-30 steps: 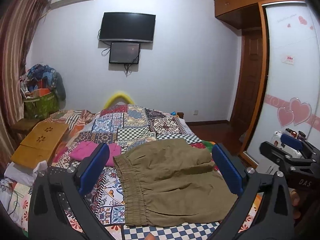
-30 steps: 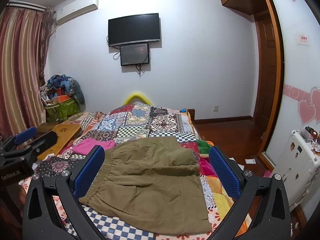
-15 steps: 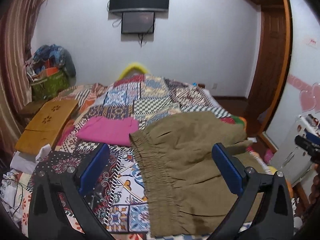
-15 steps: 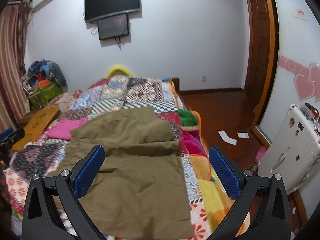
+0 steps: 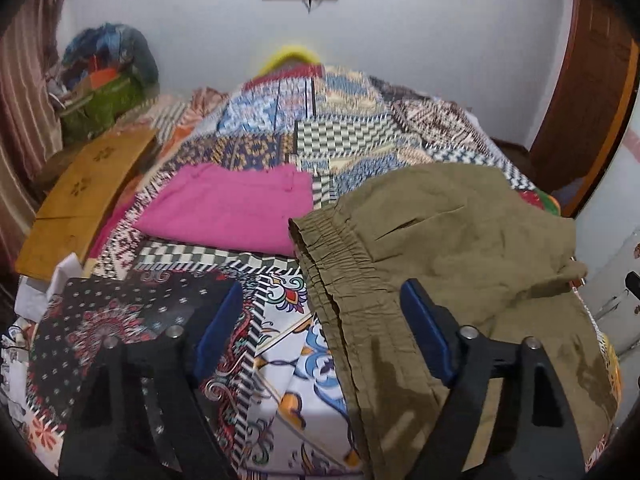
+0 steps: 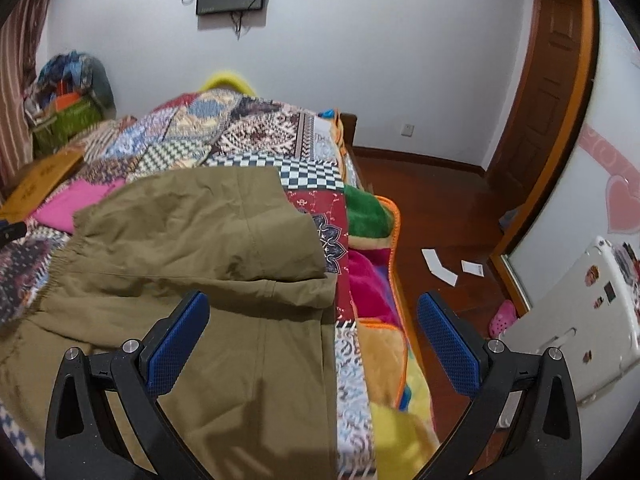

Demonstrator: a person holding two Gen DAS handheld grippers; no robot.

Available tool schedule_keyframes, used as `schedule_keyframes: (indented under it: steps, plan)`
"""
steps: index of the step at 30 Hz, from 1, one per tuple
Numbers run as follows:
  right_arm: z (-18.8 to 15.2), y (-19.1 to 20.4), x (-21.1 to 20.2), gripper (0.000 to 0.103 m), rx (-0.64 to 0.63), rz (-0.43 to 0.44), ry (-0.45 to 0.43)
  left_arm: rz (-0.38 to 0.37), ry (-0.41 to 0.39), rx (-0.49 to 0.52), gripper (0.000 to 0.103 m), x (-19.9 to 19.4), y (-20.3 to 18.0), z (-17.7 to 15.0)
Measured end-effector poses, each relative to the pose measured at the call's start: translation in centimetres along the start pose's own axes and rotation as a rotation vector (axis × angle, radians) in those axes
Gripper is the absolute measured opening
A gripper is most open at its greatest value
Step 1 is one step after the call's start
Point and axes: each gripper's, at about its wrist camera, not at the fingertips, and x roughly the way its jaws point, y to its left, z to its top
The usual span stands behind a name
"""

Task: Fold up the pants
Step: 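Lower the left tool to the elastic waistband while the right tool lowers to the pant hem, then grasp the waistband with the left tool while the right tool grasps the hem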

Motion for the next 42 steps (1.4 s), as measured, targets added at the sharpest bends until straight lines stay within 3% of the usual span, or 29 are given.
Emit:
schedule_keyframes:
  steps: [4,9,17,22,25,27,28,30,35,42]
  plan:
    - [1.1,-0.2,2.8,0.102,-0.015,0.019,0.022,-0.055,0.070,-0.006,0.073,3.0,0.1,0.5]
    - [2.4,-0.9,6.0,0.091,-0.011,0.062,0.065,-0.107,0.124,0.025,0.069,5.1,-1.1,0.5]
    - [3.7,-1.2,10.0,0.088,-0.028,0.092,0.112,-0.147,0.180,0.074,0.062,7.2,-2.2,-0.1]
    - [3.6,-0.9,11.9,0.080,-0.017,0.150,0.169,-0.151,0.211,0.090,0.058,7.9,-2.7,-0.8]
    - [3.3,-0.9,12.0,0.068,0.000,0.200,0.187,-0.165,0.218,0.080,0.050,8.0,-2.5,-0.8]
    - [3.2,-1.1,12.1,0.052,0.013,0.239,0.203,-0.166,0.214,0.088,0.047,7.9,-2.6,-0.8]
    - [3.1,-1.1,12.1,0.048,0.018,0.259,0.212,-0.162,0.207,0.102,0.044,7.7,-2.7,-0.8]
    - [3.1,-0.8,12.2,0.042,0.008,0.263,0.223,-0.094,0.180,0.146,0.020,7.4,-3.2,-0.6]
    - [2.9,-0.5,11.8,0.011,-0.027,0.222,0.221,-0.111,0.182,0.146,0.017,7.3,-2.9,-0.4]
    - [2.6,-1.0,11.0,0.005,-0.001,0.201,0.202,-0.066,0.187,0.187,0.015,7.6,-3.1,-0.5]
